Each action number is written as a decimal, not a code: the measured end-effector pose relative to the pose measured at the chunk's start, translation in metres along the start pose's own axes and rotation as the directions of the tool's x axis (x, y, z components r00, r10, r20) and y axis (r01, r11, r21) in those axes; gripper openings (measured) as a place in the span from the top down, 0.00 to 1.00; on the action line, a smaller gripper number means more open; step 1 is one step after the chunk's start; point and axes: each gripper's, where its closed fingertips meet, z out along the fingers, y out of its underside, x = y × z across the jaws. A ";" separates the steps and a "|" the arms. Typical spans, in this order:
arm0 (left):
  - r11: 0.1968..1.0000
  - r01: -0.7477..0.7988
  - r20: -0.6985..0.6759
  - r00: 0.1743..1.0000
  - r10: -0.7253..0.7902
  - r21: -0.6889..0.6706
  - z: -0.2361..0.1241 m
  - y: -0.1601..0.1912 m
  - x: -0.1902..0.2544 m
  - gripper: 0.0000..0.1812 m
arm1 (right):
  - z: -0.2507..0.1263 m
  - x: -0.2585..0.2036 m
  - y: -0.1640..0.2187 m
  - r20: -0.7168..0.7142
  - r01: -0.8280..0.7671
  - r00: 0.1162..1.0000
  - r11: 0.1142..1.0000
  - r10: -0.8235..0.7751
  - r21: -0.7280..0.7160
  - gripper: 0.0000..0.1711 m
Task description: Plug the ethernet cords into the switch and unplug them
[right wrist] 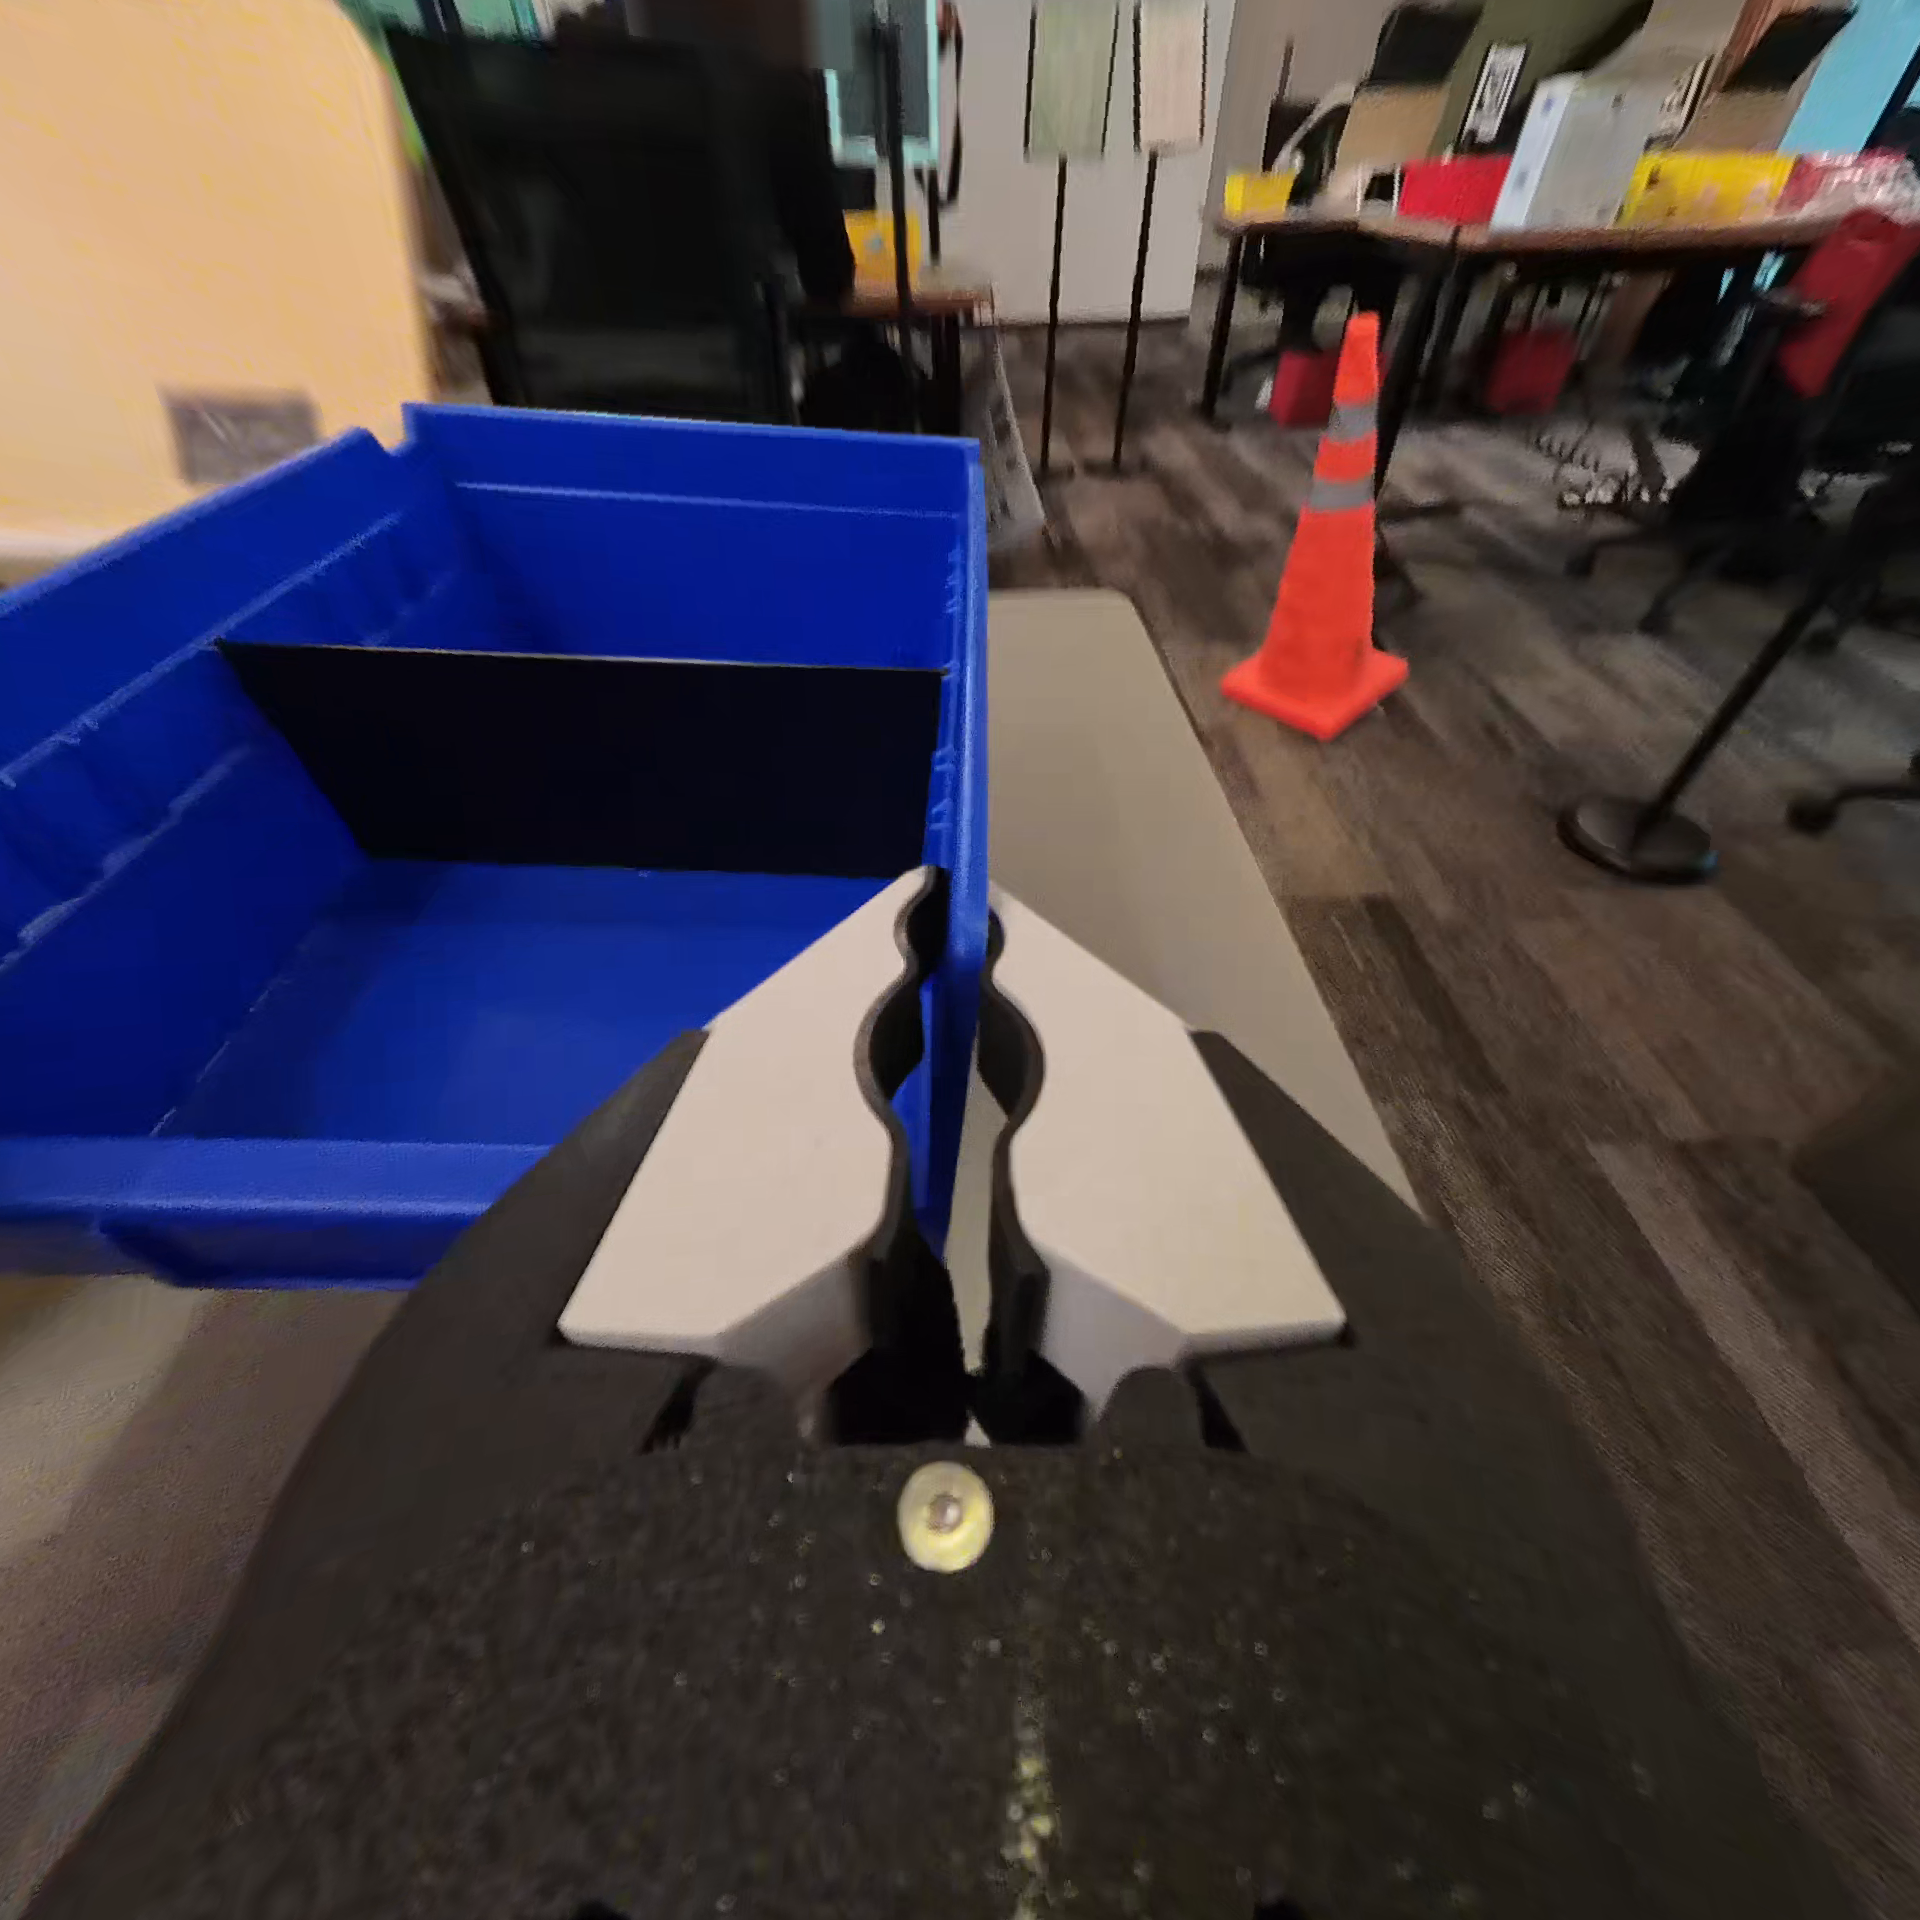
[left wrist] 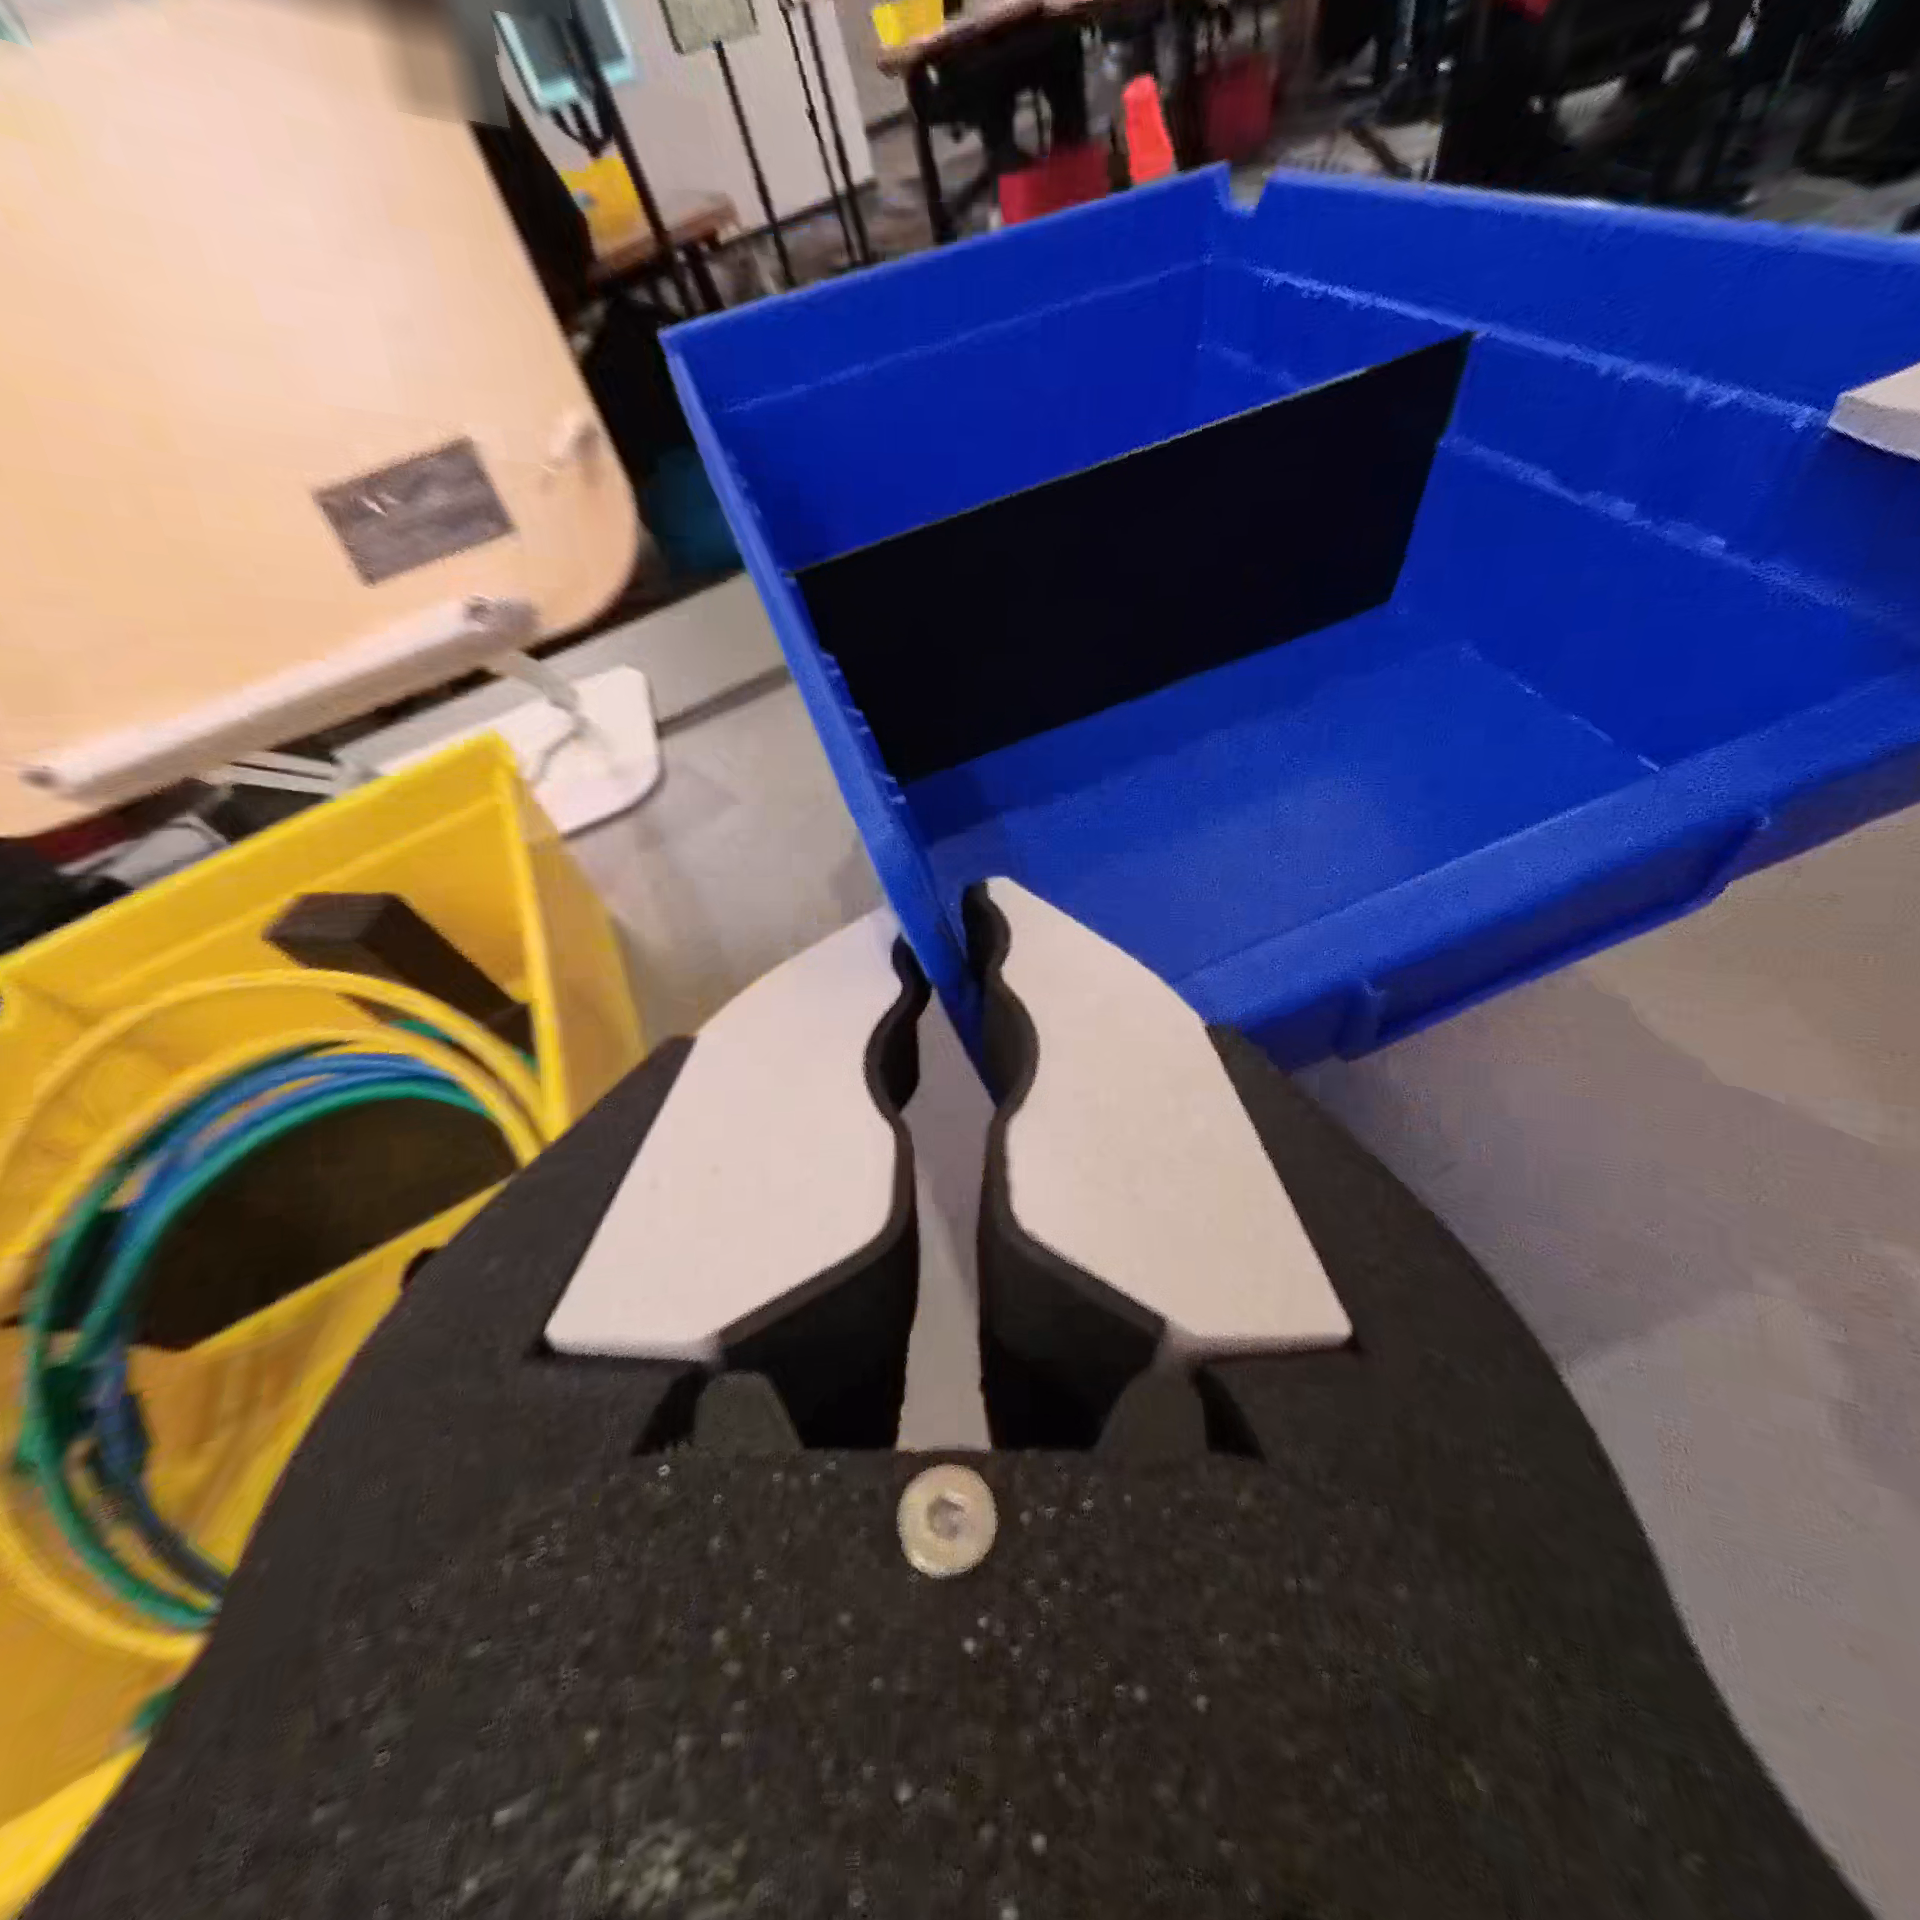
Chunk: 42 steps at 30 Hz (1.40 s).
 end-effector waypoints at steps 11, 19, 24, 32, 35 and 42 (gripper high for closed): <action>0.988 0.055 -0.078 0.995 -0.067 -0.144 0.027 0.075 0.031 0.94 | 0.023 0.011 0.074 0.024 0.033 0.999 0.977 -0.029 -0.209 0.99; 0.988 0.097 -0.061 0.994 -0.090 0.118 -0.094 -0.008 -0.055 0.90 | 0.026 0.014 0.073 -0.025 0.023 0.999 0.985 -0.028 -0.169 0.97; 0.989 0.130 0.098 0.986 -0.137 0.075 -0.141 0.034 -0.199 0.79 | 0.011 0.022 0.057 -0.201 -0.034 0.980 0.979 -0.007 -0.202 0.87; 0.954 0.297 0.181 0.940 -0.287 -0.028 -0.119 0.158 -0.272 0.77 | -0.035 -0.258 0.014 0.446 -0.015 0.894 0.998 0.043 -0.066 0.81; 0.944 0.319 0.072 0.947 -0.314 -0.082 -0.102 0.173 -0.254 0.75 | -0.030 -0.309 0.047 0.453 0.008 0.891 0.994 0.041 -0.106 0.73; 0.965 0.242 0.110 0.967 -0.231 -0.101 -0.076 0.178 -0.254 0.95 | 0.008 -0.310 0.101 0.265 0.074 0.964 0.968 -0.008 -0.242 0.93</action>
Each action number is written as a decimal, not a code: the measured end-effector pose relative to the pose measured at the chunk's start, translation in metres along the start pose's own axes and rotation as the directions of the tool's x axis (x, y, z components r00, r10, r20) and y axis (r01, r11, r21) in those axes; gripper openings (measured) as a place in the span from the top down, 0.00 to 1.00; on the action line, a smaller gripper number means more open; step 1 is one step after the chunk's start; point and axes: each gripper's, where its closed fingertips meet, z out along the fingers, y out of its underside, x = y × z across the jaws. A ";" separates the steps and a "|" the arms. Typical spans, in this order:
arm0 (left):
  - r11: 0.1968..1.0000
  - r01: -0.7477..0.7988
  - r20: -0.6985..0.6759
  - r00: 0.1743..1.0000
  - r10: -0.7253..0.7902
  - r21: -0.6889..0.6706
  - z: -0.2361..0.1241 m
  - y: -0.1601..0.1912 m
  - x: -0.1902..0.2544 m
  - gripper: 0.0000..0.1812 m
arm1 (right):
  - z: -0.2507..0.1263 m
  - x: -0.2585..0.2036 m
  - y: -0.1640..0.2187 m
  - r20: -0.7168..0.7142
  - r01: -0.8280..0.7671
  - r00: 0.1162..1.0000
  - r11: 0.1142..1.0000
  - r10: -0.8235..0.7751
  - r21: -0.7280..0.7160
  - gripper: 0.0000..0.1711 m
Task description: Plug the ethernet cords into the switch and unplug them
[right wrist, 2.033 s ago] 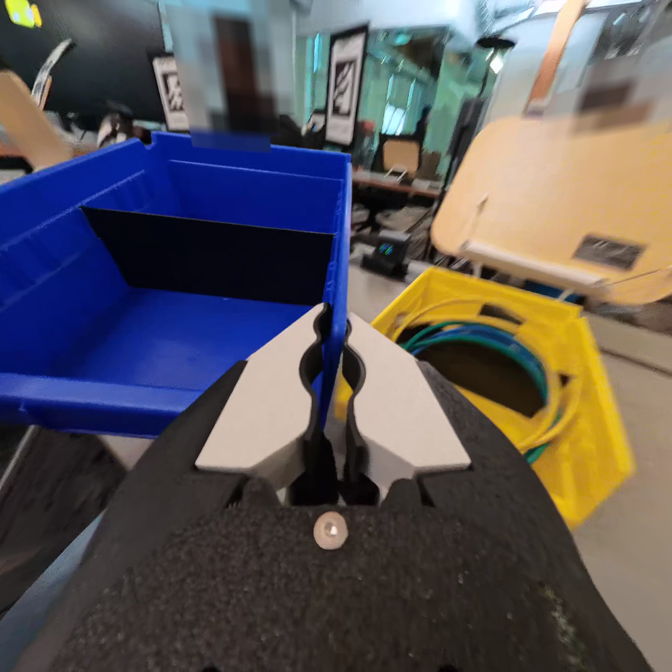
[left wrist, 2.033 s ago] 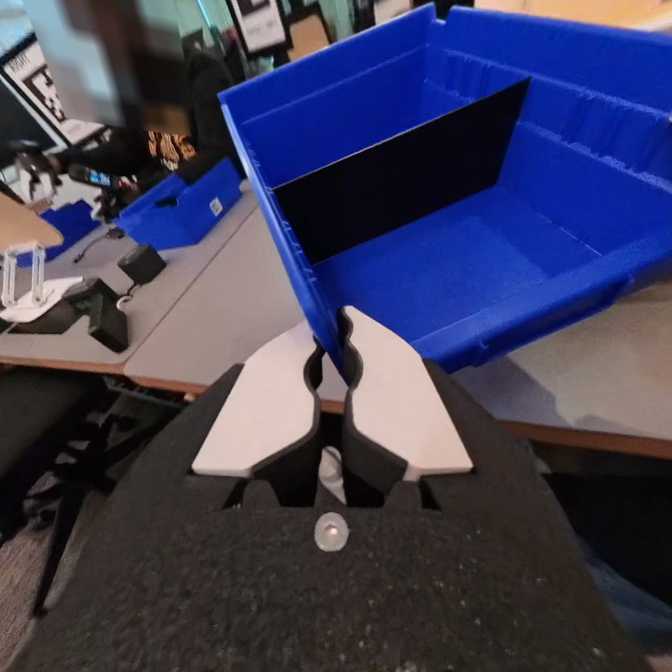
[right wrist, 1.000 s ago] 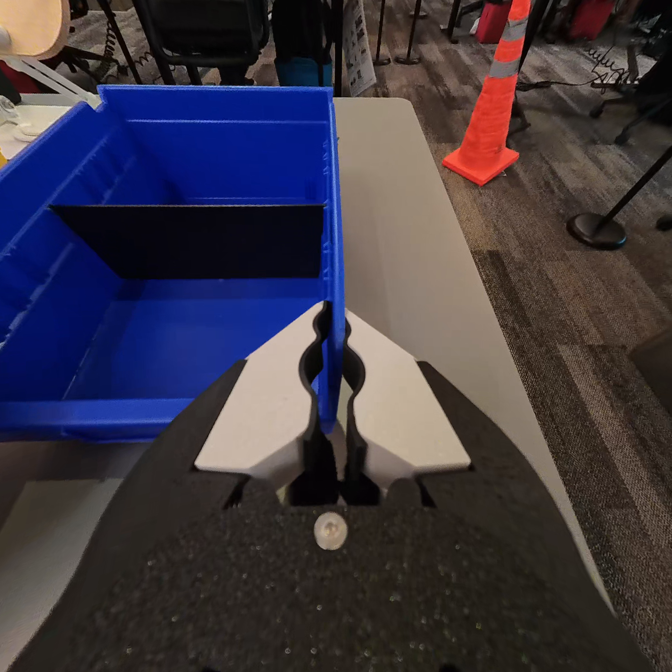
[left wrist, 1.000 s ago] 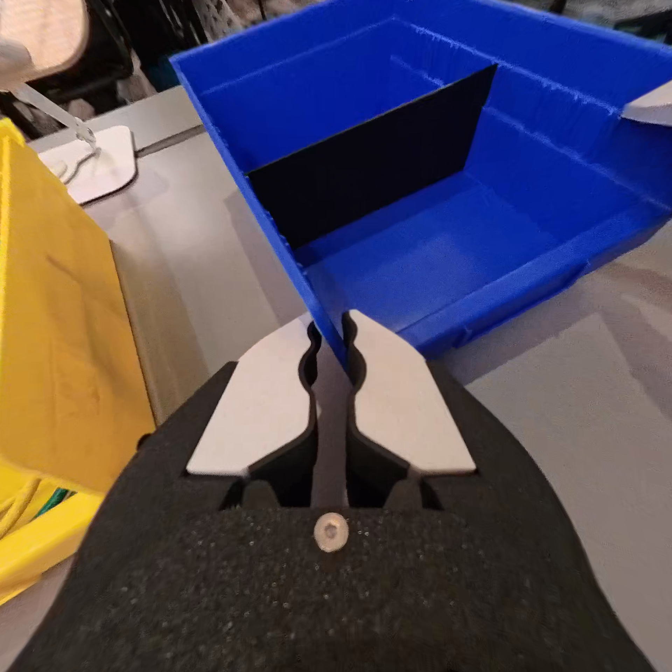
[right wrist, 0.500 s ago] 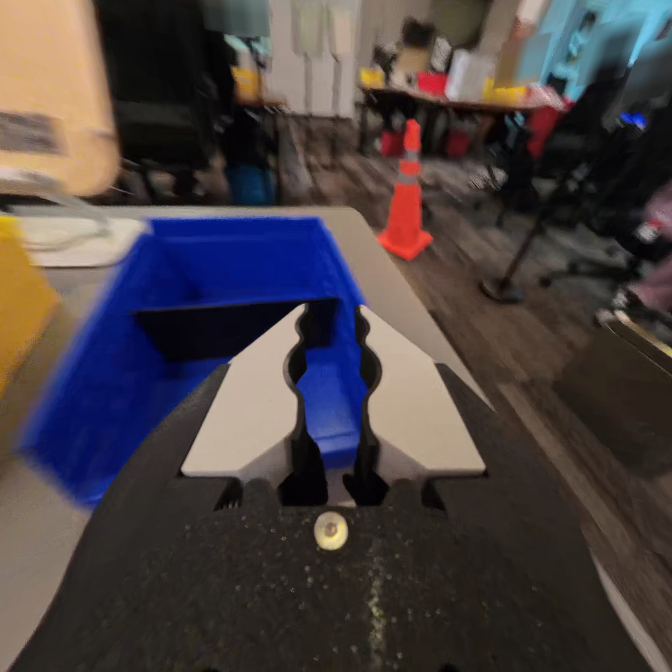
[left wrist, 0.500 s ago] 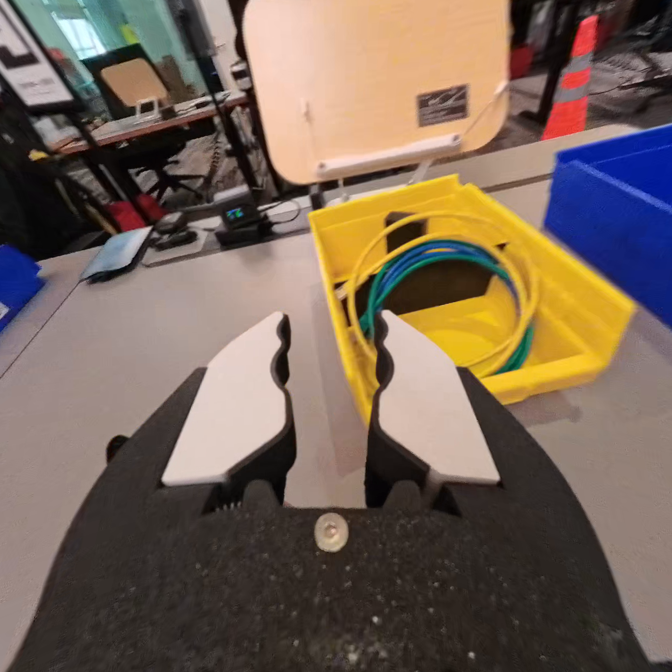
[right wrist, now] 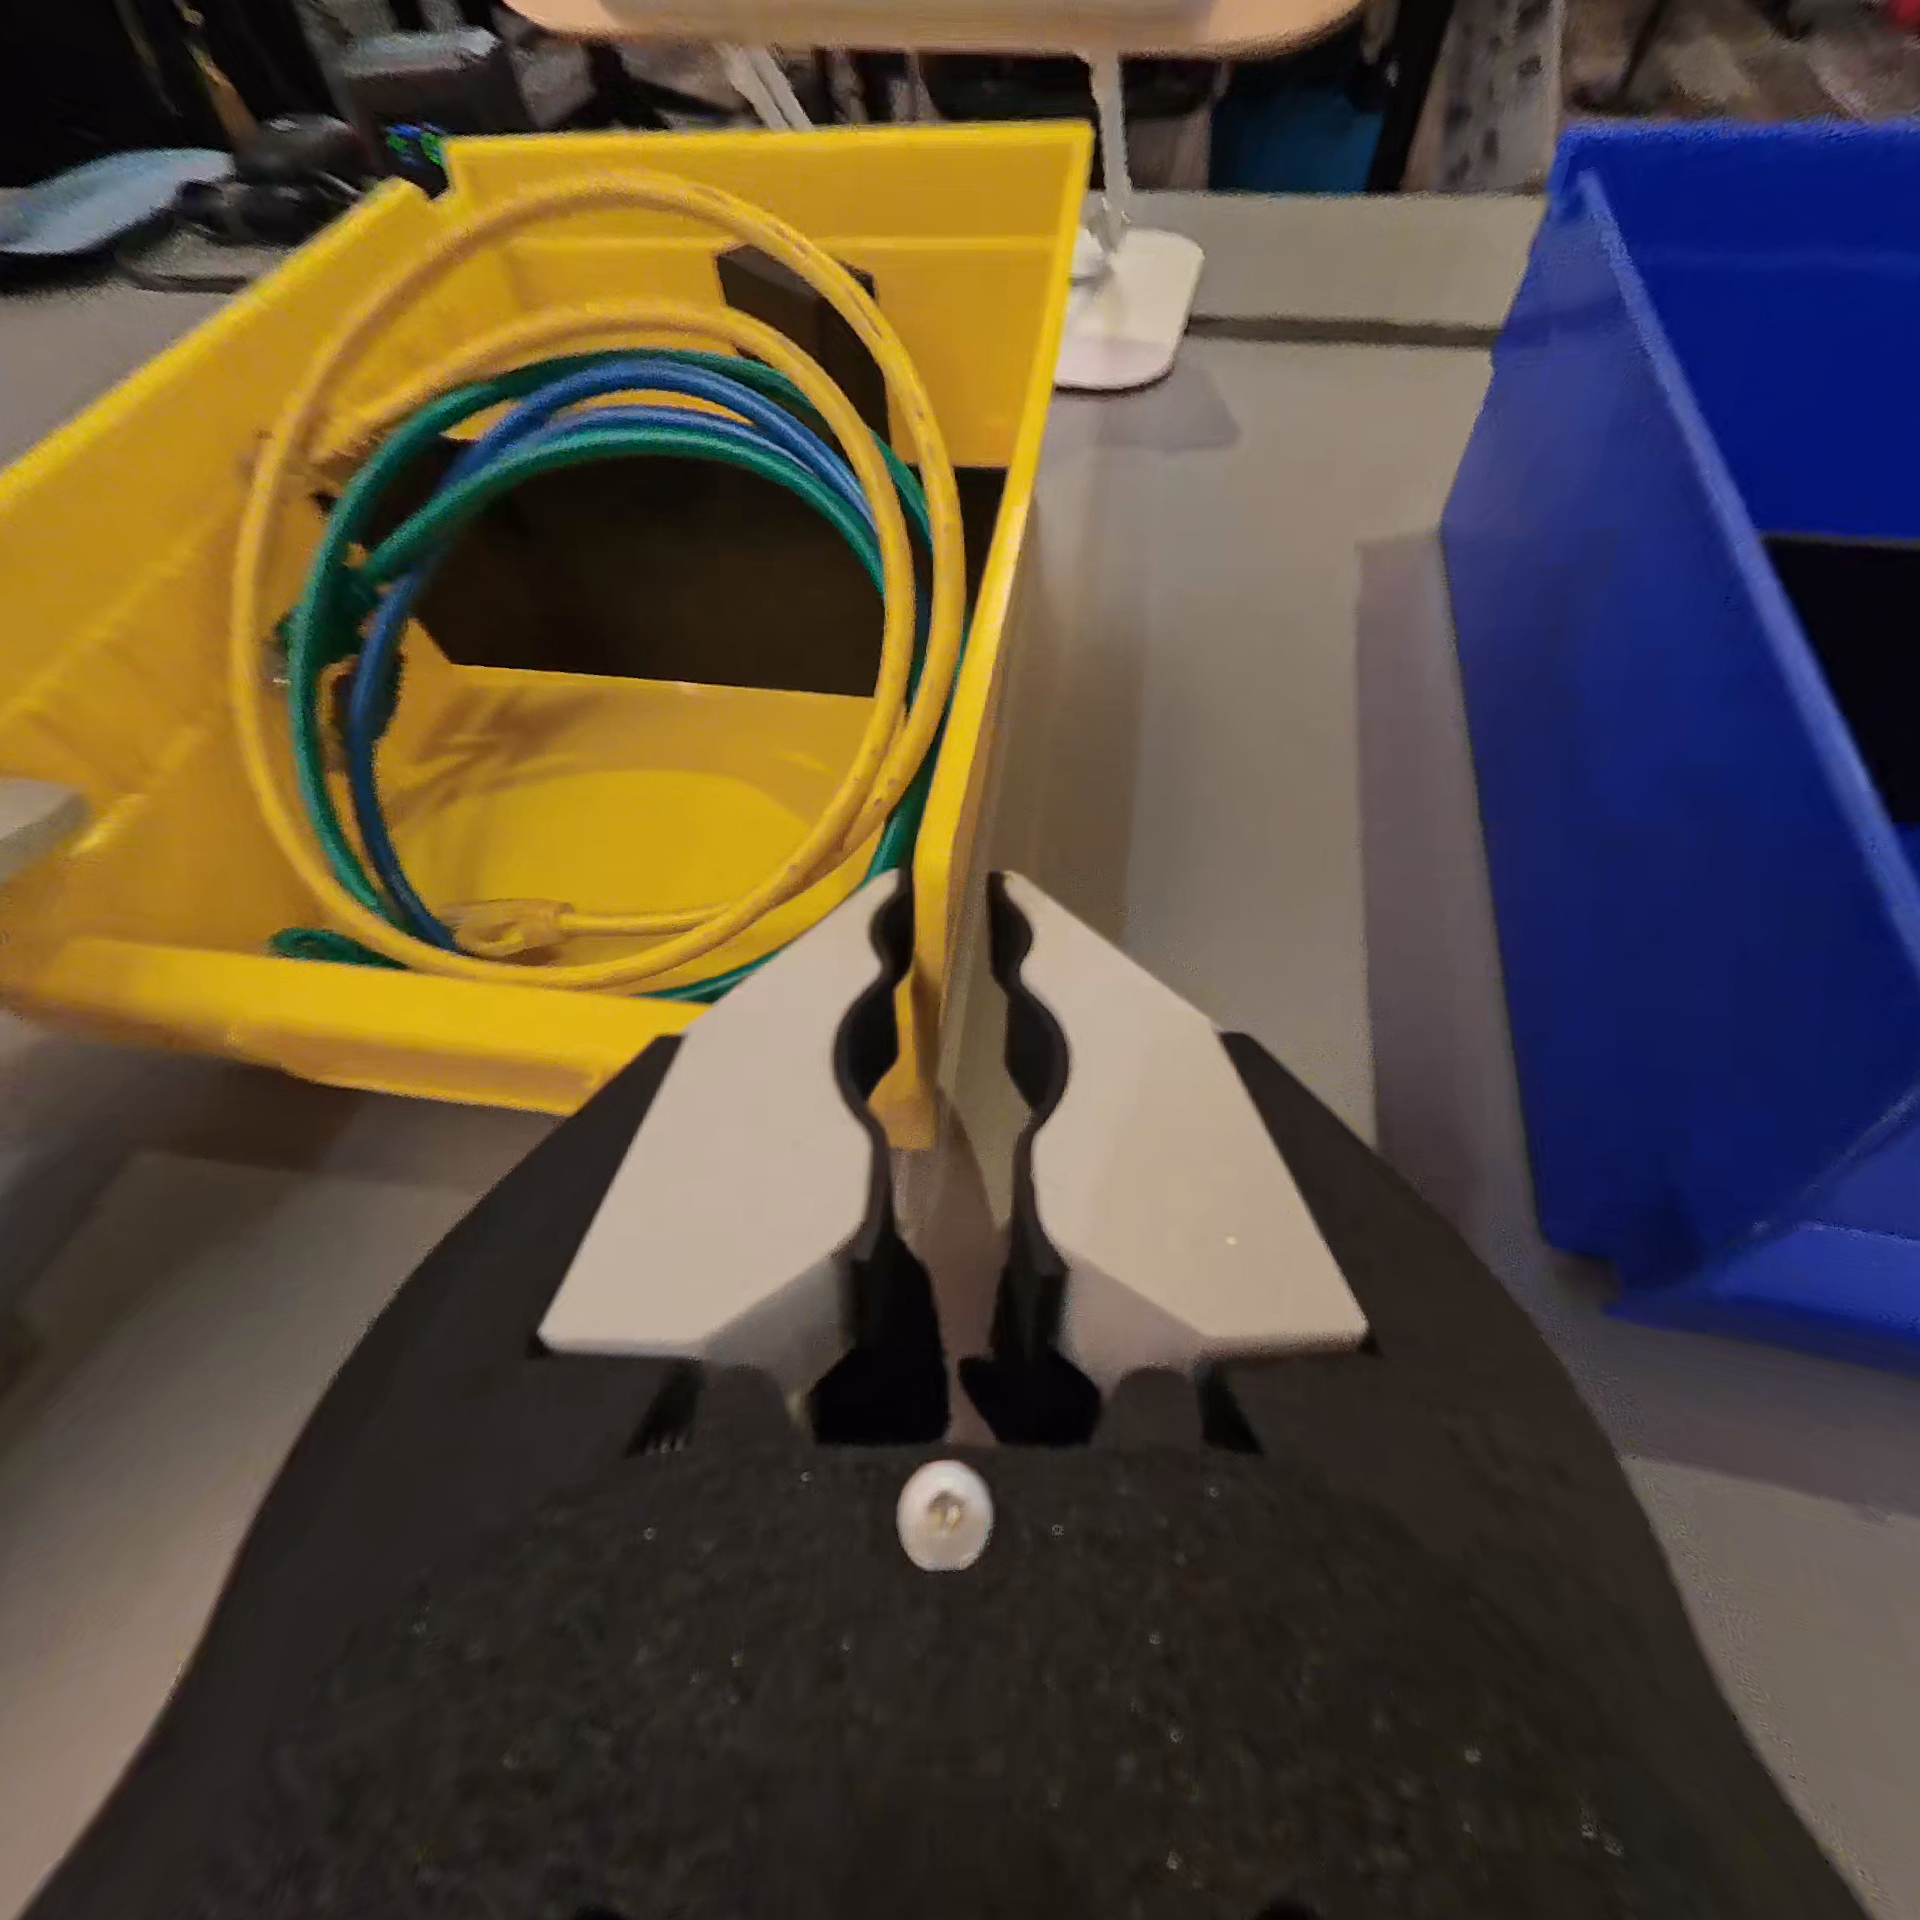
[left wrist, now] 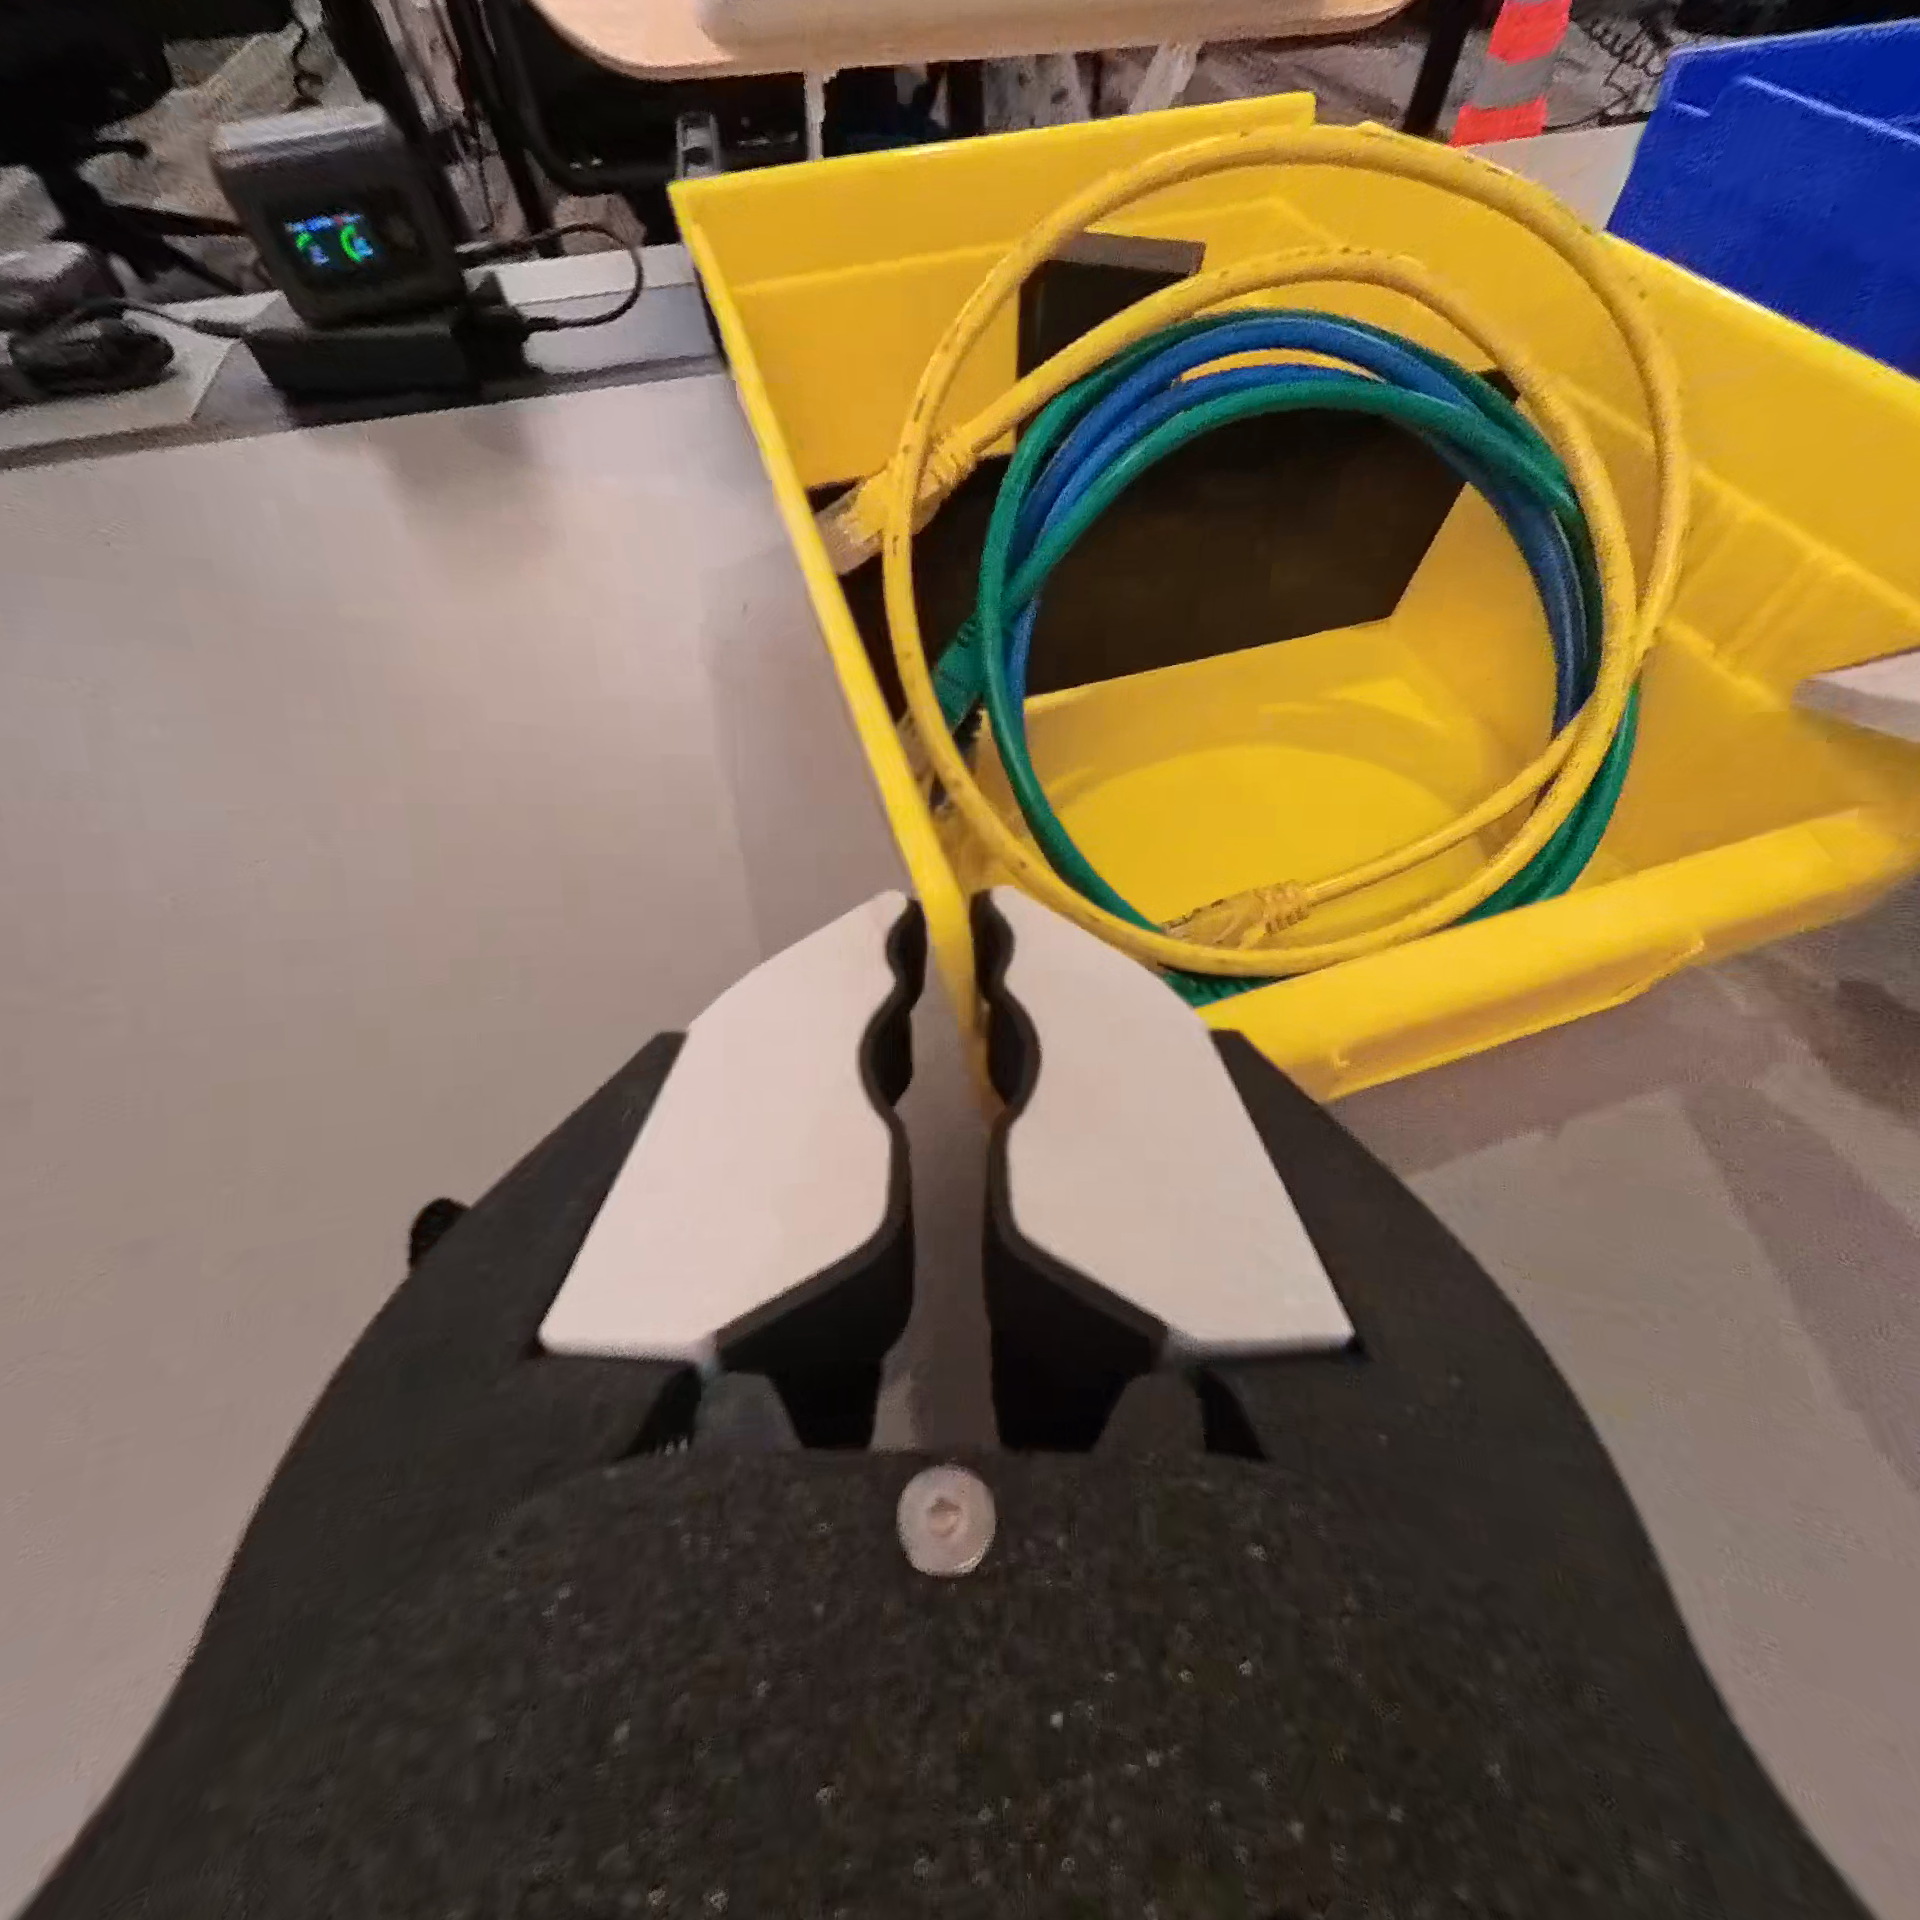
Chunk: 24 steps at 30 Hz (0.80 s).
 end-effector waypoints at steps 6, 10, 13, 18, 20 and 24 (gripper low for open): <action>1.000 -0.028 0.052 0.998 0.029 -0.009 0.002 0.001 -0.006 0.97 | 0.012 -0.002 0.002 -0.050 0.068 0.996 0.998 -0.068 0.000 0.98; 1.000 -0.017 0.049 0.999 0.017 -0.004 0.001 0.002 -0.011 0.97 | 0.012 -0.007 0.001 -0.043 0.079 0.996 0.997 -0.079 0.002 0.98; 1.000 -0.008 0.062 0.998 0.008 -0.006 -0.002 0.003 -0.015 0.97 | 0.013 -0.012 0.002 -0.036 0.068 0.997 0.998 -0.068 0.008 0.98; 1.000 -0.001 0.092 0.996 0.000 0.010 -0.008 0.000 -0.027 0.98 | 0.007 -0.024 0.000 -0.071 0.089 0.994 0.996 -0.086 0.032 0.99; 1.000 -0.006 0.111 0.994 0.003 0.030 -0.013 -0.006 -0.037 0.98 | 0.007 -0.034 -0.002 -0.067 0.067 0.996 0.997 -0.064 0.038 0.99; 0.997 -0.015 0.146 0.989 0.004 0.072 -0.023 -0.016 -0.073 0.98 | 0.012 -0.068 -0.014 -0.084 0.042 0.996 0.996 -0.035 0.084 0.99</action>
